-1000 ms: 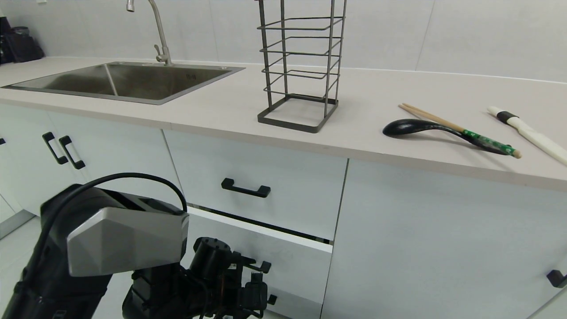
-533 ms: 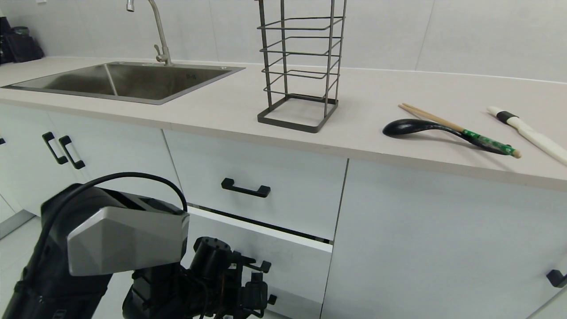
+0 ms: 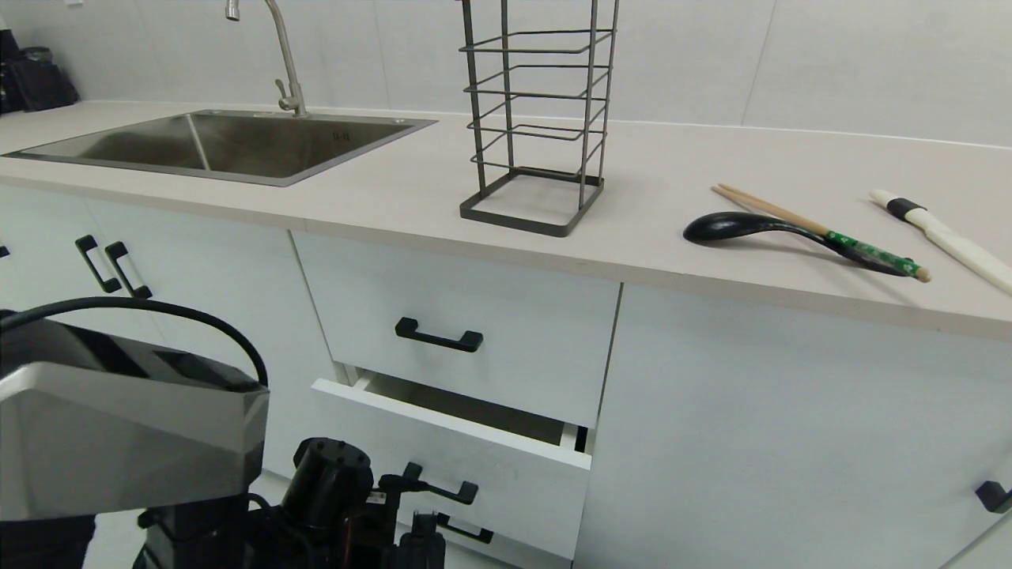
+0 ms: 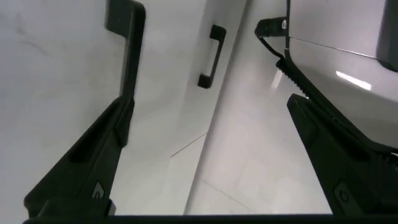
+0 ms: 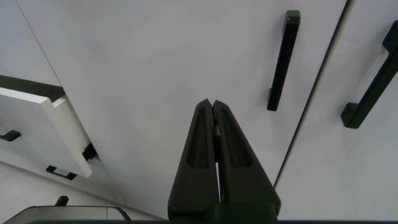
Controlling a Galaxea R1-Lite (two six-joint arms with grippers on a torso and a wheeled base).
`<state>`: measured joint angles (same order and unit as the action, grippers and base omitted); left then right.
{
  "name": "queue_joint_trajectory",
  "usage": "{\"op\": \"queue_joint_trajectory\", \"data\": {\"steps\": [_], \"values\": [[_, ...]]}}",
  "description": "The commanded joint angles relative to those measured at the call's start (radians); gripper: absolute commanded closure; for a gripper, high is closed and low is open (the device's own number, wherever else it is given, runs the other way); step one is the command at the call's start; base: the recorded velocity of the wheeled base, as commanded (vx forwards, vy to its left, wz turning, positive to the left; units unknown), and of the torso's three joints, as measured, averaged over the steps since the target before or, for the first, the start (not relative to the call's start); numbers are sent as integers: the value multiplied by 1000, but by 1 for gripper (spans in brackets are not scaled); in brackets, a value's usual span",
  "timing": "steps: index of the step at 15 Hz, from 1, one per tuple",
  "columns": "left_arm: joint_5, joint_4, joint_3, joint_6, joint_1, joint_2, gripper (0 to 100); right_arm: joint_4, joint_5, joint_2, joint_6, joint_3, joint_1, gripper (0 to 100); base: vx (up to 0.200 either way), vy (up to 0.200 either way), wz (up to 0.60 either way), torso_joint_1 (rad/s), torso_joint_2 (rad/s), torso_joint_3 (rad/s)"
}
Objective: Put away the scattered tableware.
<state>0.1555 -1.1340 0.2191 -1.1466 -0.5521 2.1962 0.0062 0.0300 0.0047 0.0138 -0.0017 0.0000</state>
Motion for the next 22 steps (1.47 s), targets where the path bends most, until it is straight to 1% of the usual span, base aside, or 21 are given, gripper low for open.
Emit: {"op": "queue_joint_trajectory", "data": {"steps": [1,4,5,6,7,8,9,10,11,12,13,15,16,18,22], "values": [[-4,-7,-83,11,-46,-205,0,0,1,1,0,0,0,100,0,0,0,0,0,0],[-4,11,-93,30,-77,-325,0,0,1,1,0,0,0,100,0,0,0,0,0,0],[-5,23,-86,64,-101,-391,0,0,1,1,0,0,0,100,0,0,0,0,0,0],[-11,37,-73,96,-101,-443,0,0,1,1,0,0,0,100,0,0,0,0,0,0],[-16,54,-57,116,-92,-475,0,0,1,1,0,0,0,100,0,0,0,0,0,0],[-17,99,-29,130,-78,-506,0,0,1,1,0,0,0,100,0,0,0,0,0,0],[-16,122,-12,131,-68,-507,0,0,1,1,0,0,0,100,0,0,0,0,0,0],[-16,154,29,130,-49,-497,0,0,1,1,0,0,0,100,0,0,0,0,0,0],[-13,172,66,128,-22,-470,0,0,1,1,0,0,0,100,0,0,0,0,0,0],[-10,178,85,126,-9,-447,0,0,1,1,0,0,0,100,0,0,0,0,0,0],[-5,180,117,125,15,-380,0,0,1,1,0,0,0,100,0,0,0,0,0,0],[10,171,154,125,38,-291,0,0,1,1,0,0,0,100,0,0,0,0,0,0],[10,174,181,123,44,-260,0,0,1,1,0,0,0,100,0,0,0,0,0,0],[10,171,206,123,47,-213,0,0,1,1,0,0,0,100,0,0,0,0,0,0],[10,168,206,123,47,-171,0,0,1,1,0,0,0,100,0,0,0,0,0,0]]}}
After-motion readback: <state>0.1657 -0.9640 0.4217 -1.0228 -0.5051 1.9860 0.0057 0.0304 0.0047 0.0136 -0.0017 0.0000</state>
